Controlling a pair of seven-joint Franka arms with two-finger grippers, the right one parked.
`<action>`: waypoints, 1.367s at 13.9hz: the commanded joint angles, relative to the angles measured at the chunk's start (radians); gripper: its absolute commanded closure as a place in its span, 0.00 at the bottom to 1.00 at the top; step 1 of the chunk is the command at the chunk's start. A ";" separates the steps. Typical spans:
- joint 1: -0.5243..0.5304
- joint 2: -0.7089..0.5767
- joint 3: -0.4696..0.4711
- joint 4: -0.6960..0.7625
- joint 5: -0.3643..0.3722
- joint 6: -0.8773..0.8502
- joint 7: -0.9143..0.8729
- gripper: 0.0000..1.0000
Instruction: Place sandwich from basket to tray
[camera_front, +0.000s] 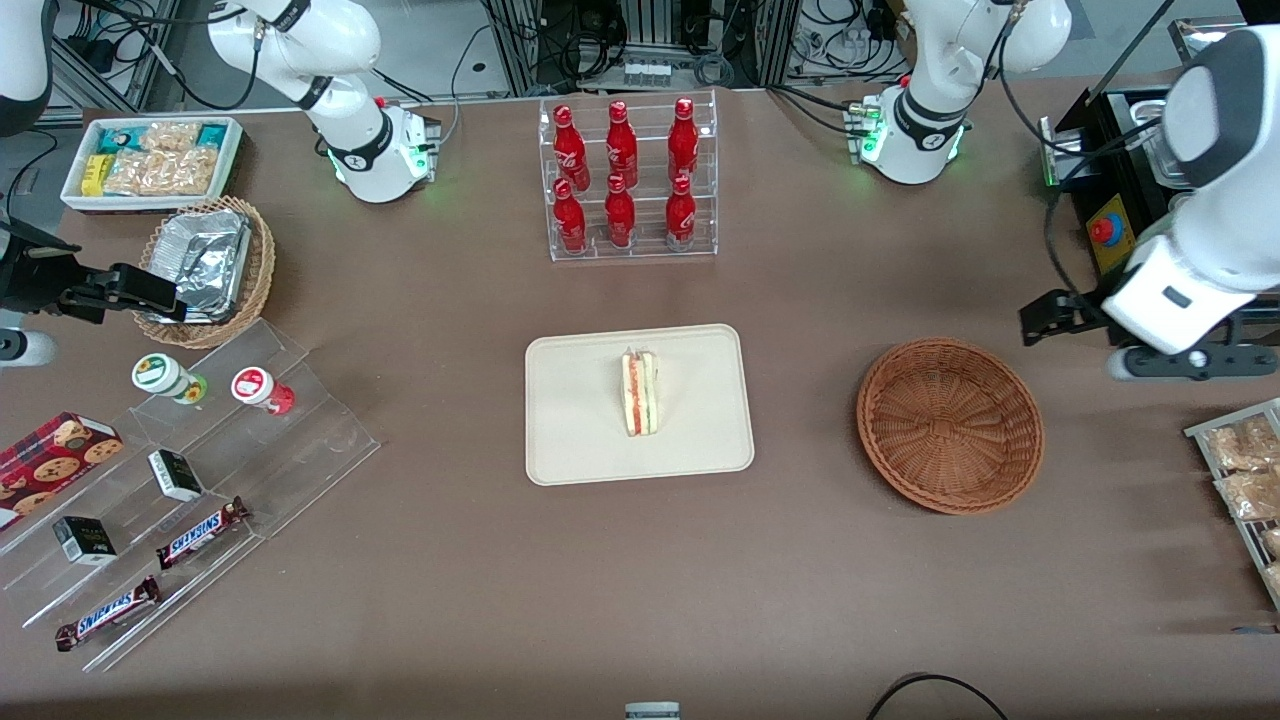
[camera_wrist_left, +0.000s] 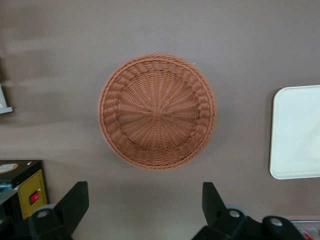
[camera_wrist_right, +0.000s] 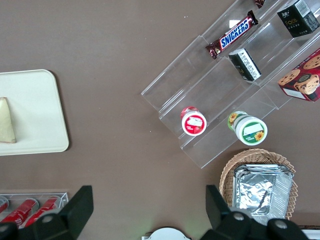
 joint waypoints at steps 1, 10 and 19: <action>-0.019 -0.055 0.057 -0.010 0.007 -0.028 0.013 0.00; 0.436 -0.066 -0.398 0.039 0.005 -0.064 0.002 0.00; 0.726 -0.074 -0.773 0.051 0.010 -0.076 0.013 0.00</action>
